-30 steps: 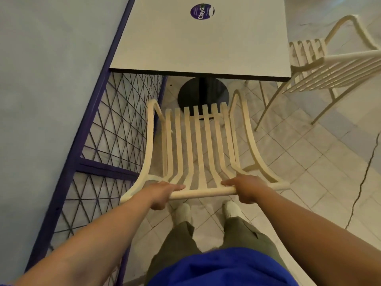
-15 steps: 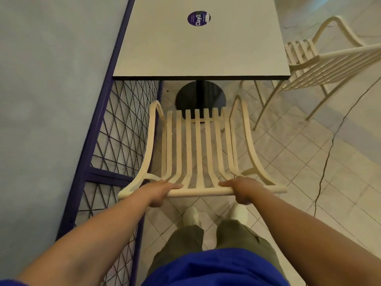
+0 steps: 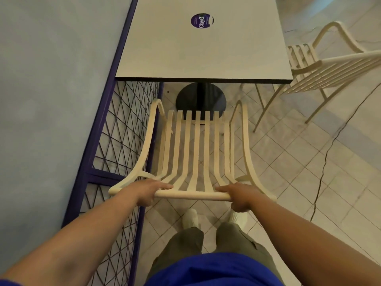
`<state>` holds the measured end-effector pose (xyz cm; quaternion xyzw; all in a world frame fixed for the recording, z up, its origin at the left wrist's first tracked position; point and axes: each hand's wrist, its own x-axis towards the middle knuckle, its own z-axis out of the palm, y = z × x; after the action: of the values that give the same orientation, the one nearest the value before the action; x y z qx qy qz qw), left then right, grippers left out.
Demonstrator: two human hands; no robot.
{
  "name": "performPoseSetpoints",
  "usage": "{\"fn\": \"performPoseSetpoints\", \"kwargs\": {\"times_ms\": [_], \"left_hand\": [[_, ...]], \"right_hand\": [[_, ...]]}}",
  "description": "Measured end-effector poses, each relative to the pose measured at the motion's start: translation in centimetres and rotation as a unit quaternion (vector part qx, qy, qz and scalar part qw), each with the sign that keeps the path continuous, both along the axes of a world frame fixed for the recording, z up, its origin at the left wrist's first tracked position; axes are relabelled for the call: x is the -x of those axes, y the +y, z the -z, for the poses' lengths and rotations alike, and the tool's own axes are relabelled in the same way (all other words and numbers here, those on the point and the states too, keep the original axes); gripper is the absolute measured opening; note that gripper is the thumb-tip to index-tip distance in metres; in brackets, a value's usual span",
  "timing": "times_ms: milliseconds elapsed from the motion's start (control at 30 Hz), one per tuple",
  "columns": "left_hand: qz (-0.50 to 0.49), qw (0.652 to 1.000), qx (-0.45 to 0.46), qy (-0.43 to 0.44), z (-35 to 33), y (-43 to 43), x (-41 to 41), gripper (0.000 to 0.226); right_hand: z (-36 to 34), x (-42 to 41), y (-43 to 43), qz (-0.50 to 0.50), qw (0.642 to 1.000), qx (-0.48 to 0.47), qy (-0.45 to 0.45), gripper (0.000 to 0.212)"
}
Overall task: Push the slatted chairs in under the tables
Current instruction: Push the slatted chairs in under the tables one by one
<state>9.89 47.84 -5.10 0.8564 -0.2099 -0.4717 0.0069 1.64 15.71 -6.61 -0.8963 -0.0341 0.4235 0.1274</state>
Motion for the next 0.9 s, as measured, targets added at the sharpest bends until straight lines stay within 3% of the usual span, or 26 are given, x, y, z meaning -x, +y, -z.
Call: {"fn": "performPoseSetpoints", "kwargs": {"times_ms": [400, 900], "left_hand": [[0.011, 1.000, -0.004, -0.020, 0.8, -0.3, 0.1, 0.103], [0.015, 0.999, -0.007, -0.041, 1.1, -0.2, -4.5, 0.098]], "right_hand": [[-0.1, -0.6, -1.4, -0.053, 0.998, -0.017, -0.013, 0.080], [0.3, -5.2, -1.3, -0.042, 0.998, -0.025, -0.029, 0.080]]}}
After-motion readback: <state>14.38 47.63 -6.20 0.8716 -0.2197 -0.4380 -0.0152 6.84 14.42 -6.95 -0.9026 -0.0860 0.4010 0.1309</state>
